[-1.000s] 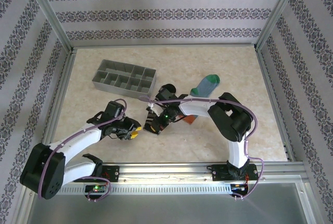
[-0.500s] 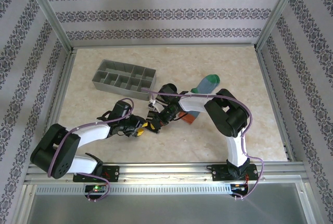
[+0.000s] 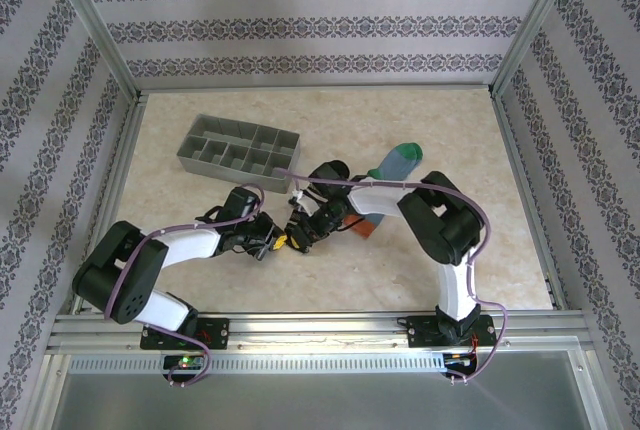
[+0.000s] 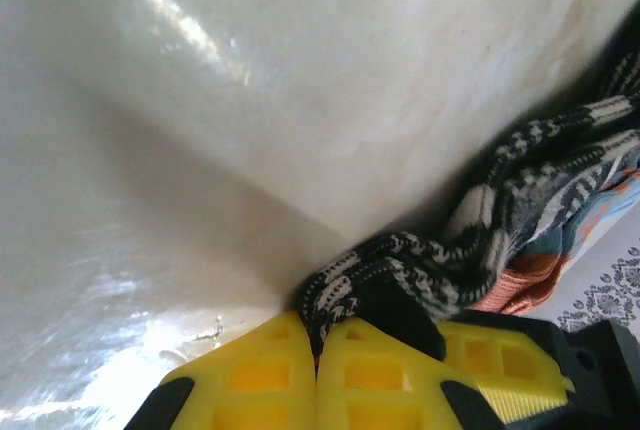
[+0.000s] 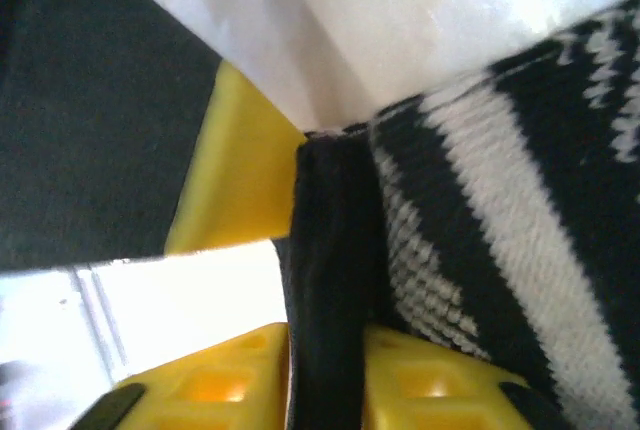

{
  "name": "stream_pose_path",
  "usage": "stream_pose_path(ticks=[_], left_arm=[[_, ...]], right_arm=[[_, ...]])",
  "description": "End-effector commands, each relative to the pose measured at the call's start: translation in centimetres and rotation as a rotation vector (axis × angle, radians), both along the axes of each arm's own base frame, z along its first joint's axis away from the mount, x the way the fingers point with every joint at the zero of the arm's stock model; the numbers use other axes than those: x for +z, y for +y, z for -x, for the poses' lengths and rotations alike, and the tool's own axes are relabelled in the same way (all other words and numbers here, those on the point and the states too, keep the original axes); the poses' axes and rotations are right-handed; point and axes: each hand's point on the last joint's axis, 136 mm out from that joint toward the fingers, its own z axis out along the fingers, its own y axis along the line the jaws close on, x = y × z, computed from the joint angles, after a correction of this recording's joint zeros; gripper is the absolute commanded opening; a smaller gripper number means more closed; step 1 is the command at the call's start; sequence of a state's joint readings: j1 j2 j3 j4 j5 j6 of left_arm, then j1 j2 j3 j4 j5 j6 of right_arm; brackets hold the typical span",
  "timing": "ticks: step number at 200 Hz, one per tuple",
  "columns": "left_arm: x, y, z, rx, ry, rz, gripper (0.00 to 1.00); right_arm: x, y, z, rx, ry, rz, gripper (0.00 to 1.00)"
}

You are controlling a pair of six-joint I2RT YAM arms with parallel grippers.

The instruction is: Roll the socks

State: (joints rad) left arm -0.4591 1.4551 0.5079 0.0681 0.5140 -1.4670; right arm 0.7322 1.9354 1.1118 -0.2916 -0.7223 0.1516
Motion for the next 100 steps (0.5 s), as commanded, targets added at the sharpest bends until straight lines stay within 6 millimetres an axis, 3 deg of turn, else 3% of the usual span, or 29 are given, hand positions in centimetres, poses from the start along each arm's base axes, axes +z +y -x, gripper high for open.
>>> stream_pose_path(ticks=[1, 16, 41, 70, 100], left_arm=[[-0.5, 1.5, 2.2, 0.023, 0.096, -0.084, 0.0], [-0.2, 2.1, 3.5, 0.025, 0.13, -0.091, 0.0], [0.2, 2.8, 5.1, 0.036, 0.176, -0.084, 0.0], [0.3, 3.1, 5.6, 0.04, 0.194, -0.076, 0.0], [0.4, 3.2, 5.6, 0.033, 0.204, -0.076, 0.0]], right_arm=[[3.6, -0.8, -0.4, 0.066, -0.364, -0.041, 0.29], [5.4, -1.5, 0.1, 0.106, -0.601, -0.06, 0.36], [5.8, -1.9, 2.9, 0.282, -0.902, 0.002, 0.51], [4.9, -0.8, 5.1, 0.449, -1.127, 0.128, 0.51], [4.1, 1.0, 4.7, 0.517, -1.297, 0.238, 0.49]])
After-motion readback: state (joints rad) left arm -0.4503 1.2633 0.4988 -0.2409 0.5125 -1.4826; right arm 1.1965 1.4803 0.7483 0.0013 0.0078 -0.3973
